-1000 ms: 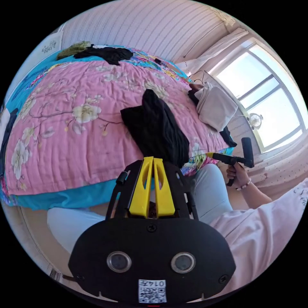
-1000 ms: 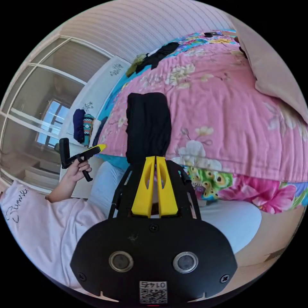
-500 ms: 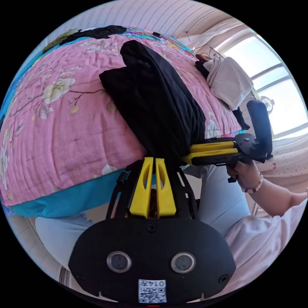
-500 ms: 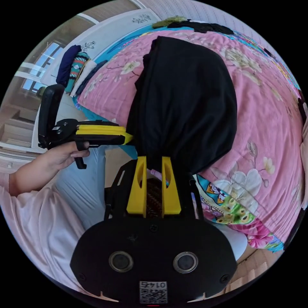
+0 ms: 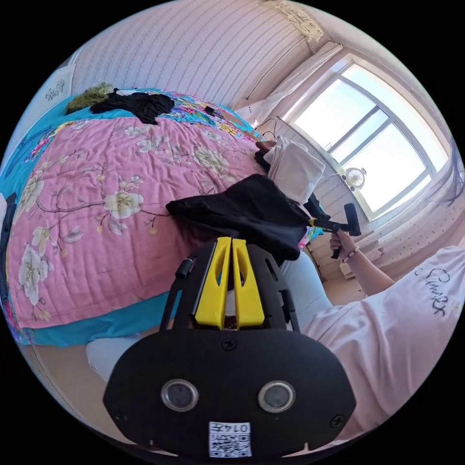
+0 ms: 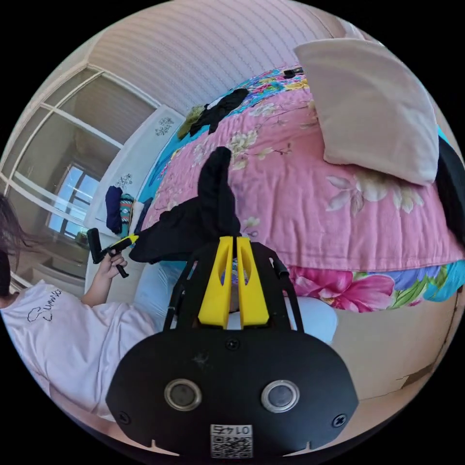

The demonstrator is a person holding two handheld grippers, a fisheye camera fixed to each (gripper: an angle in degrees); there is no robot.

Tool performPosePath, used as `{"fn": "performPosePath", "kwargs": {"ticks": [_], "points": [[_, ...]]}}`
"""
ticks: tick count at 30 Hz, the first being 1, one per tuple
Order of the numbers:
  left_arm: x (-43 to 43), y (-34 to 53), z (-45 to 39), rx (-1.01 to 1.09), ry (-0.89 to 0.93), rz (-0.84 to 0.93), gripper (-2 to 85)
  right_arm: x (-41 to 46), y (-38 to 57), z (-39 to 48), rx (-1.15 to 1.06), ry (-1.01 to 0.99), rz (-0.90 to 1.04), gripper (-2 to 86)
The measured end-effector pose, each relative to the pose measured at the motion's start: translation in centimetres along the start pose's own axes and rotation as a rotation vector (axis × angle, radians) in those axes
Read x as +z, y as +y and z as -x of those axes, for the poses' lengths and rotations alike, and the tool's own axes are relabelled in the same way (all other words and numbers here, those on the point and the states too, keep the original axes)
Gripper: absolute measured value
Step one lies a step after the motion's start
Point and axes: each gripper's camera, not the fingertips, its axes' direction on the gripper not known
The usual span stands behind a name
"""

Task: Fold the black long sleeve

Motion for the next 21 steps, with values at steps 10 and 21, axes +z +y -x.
{"fn": "performPosePath", "kwargs": {"ticks": [10, 21], "points": [[-4.4, 0.1, 3.4, -0.108, 0.114, -0.080, -1.0, -1.6, 1.5, -0.2, -0.003, -0.177, -0.054, 0.4], [-2.9, -10.4, 12.0, -0.351, 0.035, -0.119, -1.0, -0.3, -12.8, 1.8, 0.009, -0.238, -0.170, 0.5]]}}
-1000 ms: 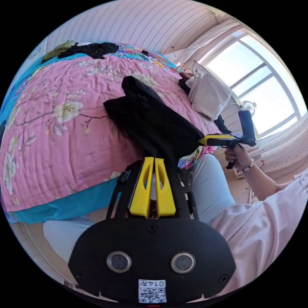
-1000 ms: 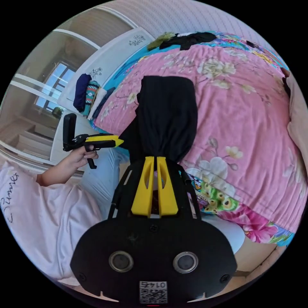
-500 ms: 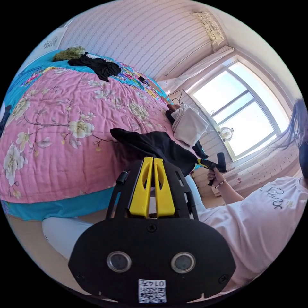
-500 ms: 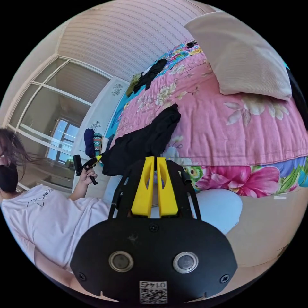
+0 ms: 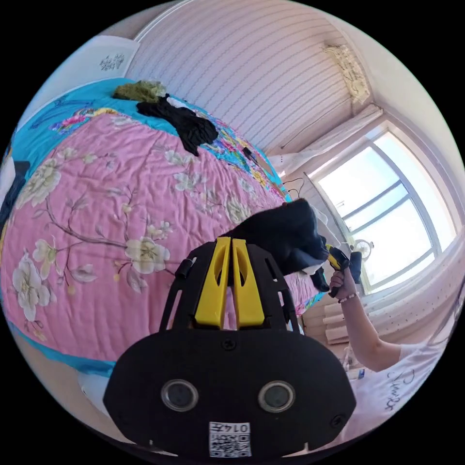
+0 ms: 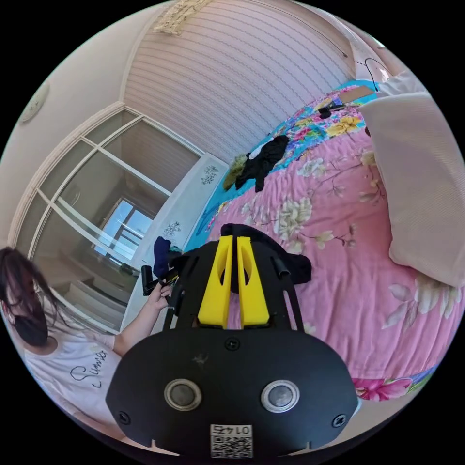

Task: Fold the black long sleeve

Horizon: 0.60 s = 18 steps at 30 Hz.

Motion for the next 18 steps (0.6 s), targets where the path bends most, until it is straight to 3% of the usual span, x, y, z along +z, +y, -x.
{"fn": "performPosePath", "kwargs": {"ticks": [4, 11, 18], "points": [[0.9, 1.6, 1.1, 0.023, 0.011, 0.041, -1.0, 1.4, 1.5, -2.9, 0.093, -0.039, 0.058, 0.5], [0.6, 5.1, 0.6, 0.084, 0.062, 0.125, -1.0, -2.1, 6.4, -5.5, 0.125, -0.172, -0.033, -0.1], [-0.1, 8.9, 1.9, 0.006, -0.015, 0.142, -0.6, -2.2, 9.3, -5.3, 0.113, 0.048, 0.139, 0.7]]}}
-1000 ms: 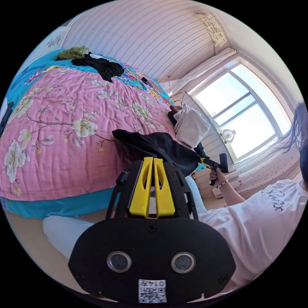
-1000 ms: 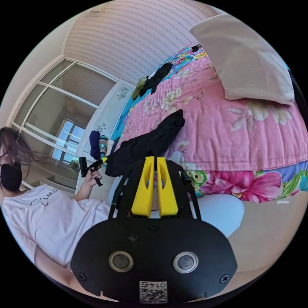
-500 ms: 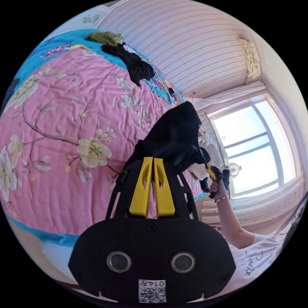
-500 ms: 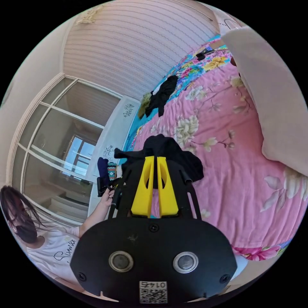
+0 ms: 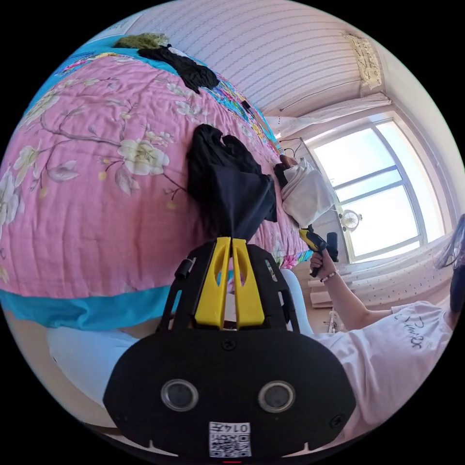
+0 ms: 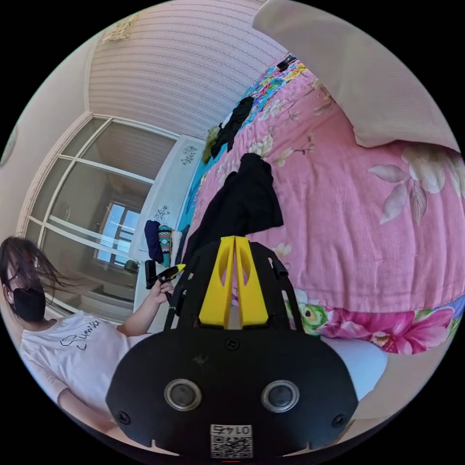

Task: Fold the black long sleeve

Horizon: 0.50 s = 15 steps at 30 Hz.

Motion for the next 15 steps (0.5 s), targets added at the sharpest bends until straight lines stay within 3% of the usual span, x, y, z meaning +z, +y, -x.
{"fn": "performPosePath", "kwargs": {"ticks": [4, 9, 12, 14, 15], "points": [[-0.2, 1.1, -0.7, -0.001, -0.044, -0.068, 2.9, 1.6, -1.0, 1.6, -0.061, 0.178, 0.059, 3.8], [1.1, 1.4, -2.4, 0.028, -0.102, -0.106, 9.3, 3.4, -4.9, 4.0, -0.121, 0.374, -0.013, 8.6], [3.9, -0.2, -2.8, -0.003, -0.169, -0.058, 11.8, 5.9, -7.0, 2.9, -0.027, 0.296, 0.132, 7.2], [4.3, -0.7, -3.5, -0.001, -0.250, -0.050, 9.8, 6.4, -7.2, 2.8, -0.013, 0.232, 0.177, 3.5], [4.1, -0.9, -4.0, 0.022, -0.211, -0.018, 4.2, 6.0, -6.9, 2.9, -0.004, 0.220, 0.176, 1.6]]}}
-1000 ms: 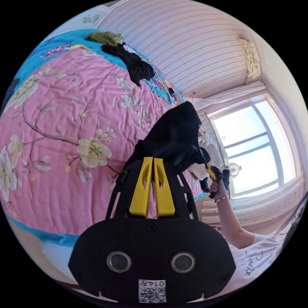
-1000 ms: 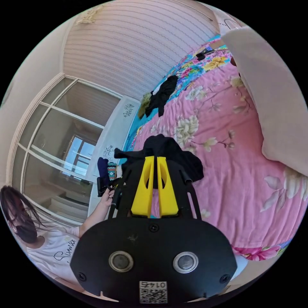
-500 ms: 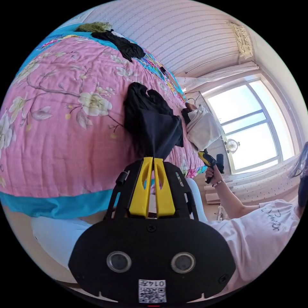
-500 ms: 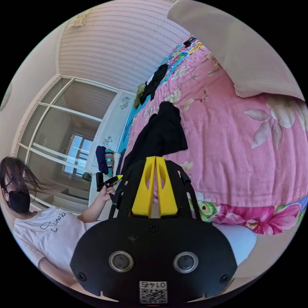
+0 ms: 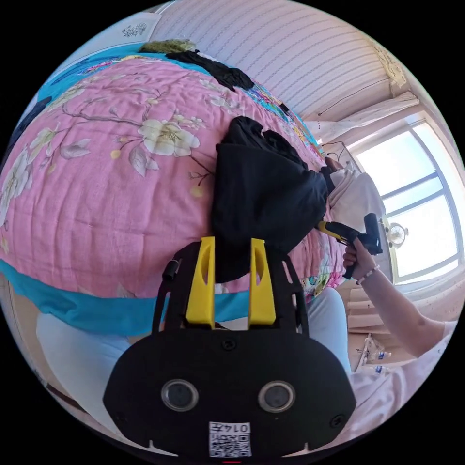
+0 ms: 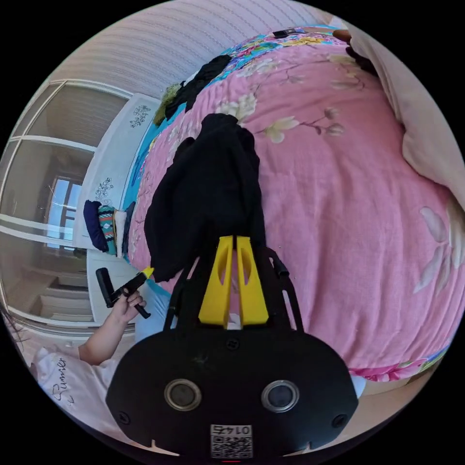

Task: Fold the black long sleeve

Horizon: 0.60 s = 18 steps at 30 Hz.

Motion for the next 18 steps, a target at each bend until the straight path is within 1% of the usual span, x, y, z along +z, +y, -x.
{"fn": "performPosePath", "kwargs": {"ticks": [1, 3, 7, 8, 9, 10, 12, 14, 16, 18], "points": [[-0.7, -0.1, 0.0, -0.011, 0.086, 0.029, 1.0, -0.4, 0.3, 0.0, -0.007, -0.008, -0.005, 1.2], [-2.5, 0.3, -0.1, 0.007, 0.234, 0.030, 0.0, -2.8, 2.2, -0.2, -0.039, -0.047, -0.035, 0.2], [-9.3, 3.2, -1.3, 0.119, 0.356, -0.094, -0.9, -8.6, 6.9, -1.5, -0.074, -0.169, -0.124, -0.1], [-10.1, 3.6, -1.4, 0.128, 0.354, -0.100, -0.9, -10.5, 8.6, -2.0, -0.080, -0.209, -0.158, 0.0], [-11.1, 4.3, -1.5, 0.137, 0.324, -0.101, -0.9, -12.0, 10.0, -2.6, -0.062, -0.197, -0.190, 0.2], [-11.6, 4.9, -1.5, 0.136, 0.284, -0.091, -1.0, -12.6, 10.5, -2.9, -0.050, -0.173, -0.203, 0.4], [-11.8, 5.4, -1.2, 0.109, 0.268, -0.059, -1.0, -13.7, 11.2, -3.1, -0.040, -0.066, -0.211, 1.6], [-11.9, 5.6, -1.1, 0.076, 0.293, -0.043, -1.0, -13.2, 10.3, -2.8, -0.037, -0.064, -0.192, 5.7], [-12.5, 5.9, -1.5, 0.058, 0.274, -0.055, -1.0, -12.1, 8.9, -1.5, -0.077, -0.010, -0.166, 9.4], [-12.9, 5.9, -1.8, 0.049, 0.262, -0.051, -1.0, -9.6, 6.6, 0.0, -0.125, 0.140, -0.120, 10.9]]}}
